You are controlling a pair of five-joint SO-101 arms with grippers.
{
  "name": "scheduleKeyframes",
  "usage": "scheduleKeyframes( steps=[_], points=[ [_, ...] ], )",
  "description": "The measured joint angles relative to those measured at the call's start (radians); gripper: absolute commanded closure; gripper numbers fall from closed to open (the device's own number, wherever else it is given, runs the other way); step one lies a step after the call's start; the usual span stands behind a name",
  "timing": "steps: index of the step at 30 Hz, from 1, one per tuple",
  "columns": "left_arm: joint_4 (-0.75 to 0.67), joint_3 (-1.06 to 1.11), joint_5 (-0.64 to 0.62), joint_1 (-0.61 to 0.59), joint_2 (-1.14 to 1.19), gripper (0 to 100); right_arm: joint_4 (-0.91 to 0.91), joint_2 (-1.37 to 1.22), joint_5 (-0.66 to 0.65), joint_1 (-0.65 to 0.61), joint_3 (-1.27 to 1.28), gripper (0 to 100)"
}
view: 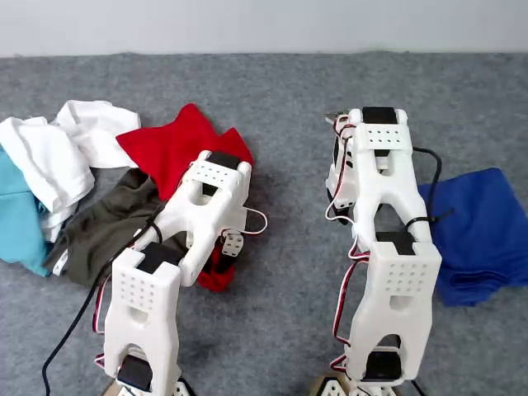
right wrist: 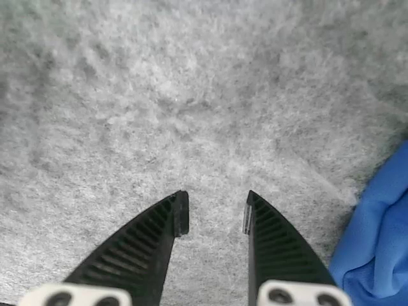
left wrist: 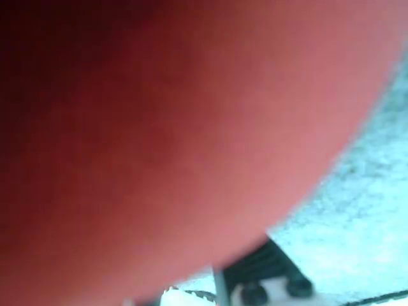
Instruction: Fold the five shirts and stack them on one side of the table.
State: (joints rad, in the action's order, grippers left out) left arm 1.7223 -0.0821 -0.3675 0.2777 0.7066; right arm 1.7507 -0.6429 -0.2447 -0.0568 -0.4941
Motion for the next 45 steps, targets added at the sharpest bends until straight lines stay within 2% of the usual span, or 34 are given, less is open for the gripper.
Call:
scheduleKeyframes(
  steps=[23, 27, 35, 45],
  points=[
    [0.0, 0.0, 0.0, 0.0, 0.0, 99, 0.002, 0.008, 0.0, 0.0, 0.006, 84.3],
    [0.0, 0.0, 0.0, 0.0, 0.0, 99, 0.002, 0.118, 0.0, -0.014, 0.006, 84.3],
    [0.0, 0.0, 0.0, 0.0, 0.0, 99, 0.002, 0.411, 0.0, -0.158, 0.006, 84.2],
    [0.0, 0.0, 0.0, 0.0, 0.0, 99, 0.002, 0.477, 0.0, -0.181, 0.006, 84.2]
  ],
)
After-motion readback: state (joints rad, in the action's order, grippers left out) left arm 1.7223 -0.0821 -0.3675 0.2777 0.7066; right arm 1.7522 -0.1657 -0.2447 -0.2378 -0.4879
